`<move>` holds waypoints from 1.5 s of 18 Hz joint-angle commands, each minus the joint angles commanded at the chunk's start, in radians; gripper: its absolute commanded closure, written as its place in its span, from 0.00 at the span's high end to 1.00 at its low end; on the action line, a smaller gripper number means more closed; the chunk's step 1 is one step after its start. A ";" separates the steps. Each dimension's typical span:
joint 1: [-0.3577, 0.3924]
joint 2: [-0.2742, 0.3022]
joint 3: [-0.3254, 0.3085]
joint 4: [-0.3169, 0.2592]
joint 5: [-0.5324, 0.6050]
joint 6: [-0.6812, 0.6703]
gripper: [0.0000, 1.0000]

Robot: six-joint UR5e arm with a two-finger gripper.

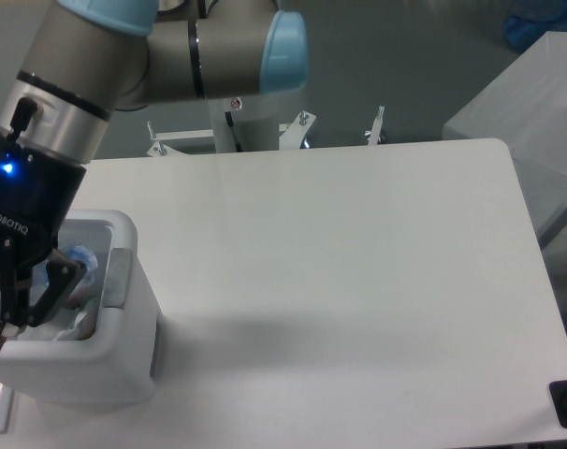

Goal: Place the trash in the trash can
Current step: 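Release the bottle into the bin and raise the open gripper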

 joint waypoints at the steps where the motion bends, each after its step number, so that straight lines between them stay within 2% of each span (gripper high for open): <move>1: 0.000 0.000 -0.011 0.000 -0.002 0.000 0.64; 6: -0.006 0.037 -0.083 0.000 0.000 0.002 0.64; 7: -0.006 0.038 -0.095 0.000 0.000 0.003 0.68; 8: -0.005 0.040 -0.107 0.000 0.000 -0.001 0.88; 9: -0.005 0.041 -0.117 -0.002 0.002 -0.011 1.00; 12: 0.009 0.052 -0.129 -0.002 0.002 -0.011 1.00; 18: 0.110 0.115 -0.121 -0.009 0.008 0.020 1.00; 22: 0.204 0.141 -0.138 -0.018 0.041 0.201 1.00; 24: 0.228 0.161 -0.141 -0.060 0.102 0.225 1.00; 26: 0.229 0.182 -0.144 -0.162 0.214 0.235 1.00; 27: 0.227 0.186 -0.147 -0.193 0.259 0.245 1.00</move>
